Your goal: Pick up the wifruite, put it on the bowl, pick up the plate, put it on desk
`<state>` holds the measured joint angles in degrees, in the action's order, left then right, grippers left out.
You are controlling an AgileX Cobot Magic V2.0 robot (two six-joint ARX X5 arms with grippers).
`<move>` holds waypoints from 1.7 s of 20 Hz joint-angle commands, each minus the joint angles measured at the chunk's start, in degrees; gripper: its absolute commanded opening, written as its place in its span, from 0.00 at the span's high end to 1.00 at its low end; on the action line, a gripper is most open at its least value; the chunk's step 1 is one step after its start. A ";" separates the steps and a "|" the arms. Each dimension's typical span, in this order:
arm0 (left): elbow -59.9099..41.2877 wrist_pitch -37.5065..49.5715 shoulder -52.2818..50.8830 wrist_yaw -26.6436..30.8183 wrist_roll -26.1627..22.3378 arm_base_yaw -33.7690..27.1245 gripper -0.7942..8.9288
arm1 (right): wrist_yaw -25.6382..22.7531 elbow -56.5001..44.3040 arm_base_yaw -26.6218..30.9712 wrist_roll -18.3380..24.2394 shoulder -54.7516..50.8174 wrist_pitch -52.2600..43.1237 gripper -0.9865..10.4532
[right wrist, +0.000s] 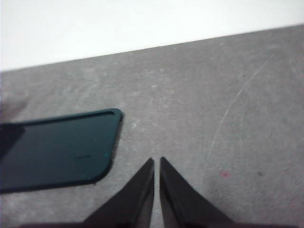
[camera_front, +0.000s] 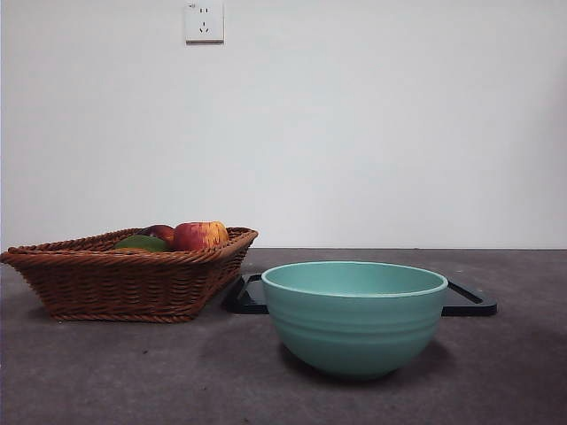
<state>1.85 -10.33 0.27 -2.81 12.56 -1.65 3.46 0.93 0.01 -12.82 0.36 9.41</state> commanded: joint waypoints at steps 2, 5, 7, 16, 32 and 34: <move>-1.16 -0.39 -0.09 -0.02 10.88 -0.15 0.91 | 0.48 -0.17 0.02 -6.88 -0.15 -0.57 0.90; -1.03 -0.50 -0.09 -1.75 14.03 -0.15 0.91 | 4.20 -0.09 0.02 -8.17 -0.15 -1.09 0.90; -0.46 -0.85 -0.09 -3.96 14.23 -0.15 0.91 | 6.51 0.00 0.02 -9.60 -0.15 -2.05 0.90; 6.93 -7.43 0.24 -6.88 18.16 -0.15 0.91 | 7.85 7.52 0.02 -12.22 -0.09 -0.07 0.90; 30.45 -22.10 17.33 -18.40 5.22 -0.15 0.91 | 18.40 35.52 0.00 1.99 19.52 20.00 0.90; 33.94 -24.79 21.64 -21.64 1.55 -0.15 0.91 | 21.16 39.54 -0.02 4.31 23.89 23.69 0.90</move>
<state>34.17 -34.76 20.25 -23.14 19.18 -1.65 23.66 38.79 0.01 -12.12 22.57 32.27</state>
